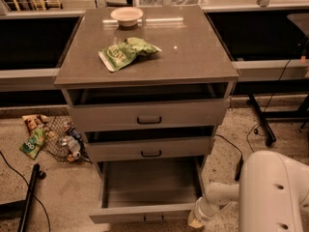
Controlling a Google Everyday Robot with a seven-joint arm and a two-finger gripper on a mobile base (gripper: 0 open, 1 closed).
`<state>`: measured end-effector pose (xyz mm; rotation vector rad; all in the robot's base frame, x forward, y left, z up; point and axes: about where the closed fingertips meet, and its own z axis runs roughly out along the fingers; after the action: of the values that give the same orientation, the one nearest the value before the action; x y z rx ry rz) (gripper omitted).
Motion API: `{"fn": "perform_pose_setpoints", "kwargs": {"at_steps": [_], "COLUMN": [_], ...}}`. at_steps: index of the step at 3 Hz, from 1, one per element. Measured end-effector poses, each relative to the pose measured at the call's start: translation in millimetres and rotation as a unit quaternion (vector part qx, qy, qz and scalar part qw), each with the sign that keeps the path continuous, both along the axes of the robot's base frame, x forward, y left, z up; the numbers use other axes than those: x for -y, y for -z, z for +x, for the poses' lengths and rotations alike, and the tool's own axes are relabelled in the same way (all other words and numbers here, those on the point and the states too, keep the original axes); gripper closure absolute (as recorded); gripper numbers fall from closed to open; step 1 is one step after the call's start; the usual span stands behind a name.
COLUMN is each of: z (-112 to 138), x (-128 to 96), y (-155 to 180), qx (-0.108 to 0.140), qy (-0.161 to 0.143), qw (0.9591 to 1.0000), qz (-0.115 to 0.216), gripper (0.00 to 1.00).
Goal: Close bottom drawer
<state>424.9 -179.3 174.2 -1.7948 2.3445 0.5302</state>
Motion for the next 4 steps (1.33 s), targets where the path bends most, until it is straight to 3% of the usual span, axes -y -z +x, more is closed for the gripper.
{"fn": "perform_pose_setpoints", "kwargs": {"at_steps": [1,3,4], "z": [19.5,26.9,26.9], "x": [4.1,5.5,5.5], "y": [1.1,2.1,2.1], "qx": [0.019,0.024,0.024], "qy": [0.006,0.008,0.008], "qw": [0.9998,0.9997,0.9997], "qz": [0.001,0.005,0.005], "gripper": [0.47,0.02,0.00]}}
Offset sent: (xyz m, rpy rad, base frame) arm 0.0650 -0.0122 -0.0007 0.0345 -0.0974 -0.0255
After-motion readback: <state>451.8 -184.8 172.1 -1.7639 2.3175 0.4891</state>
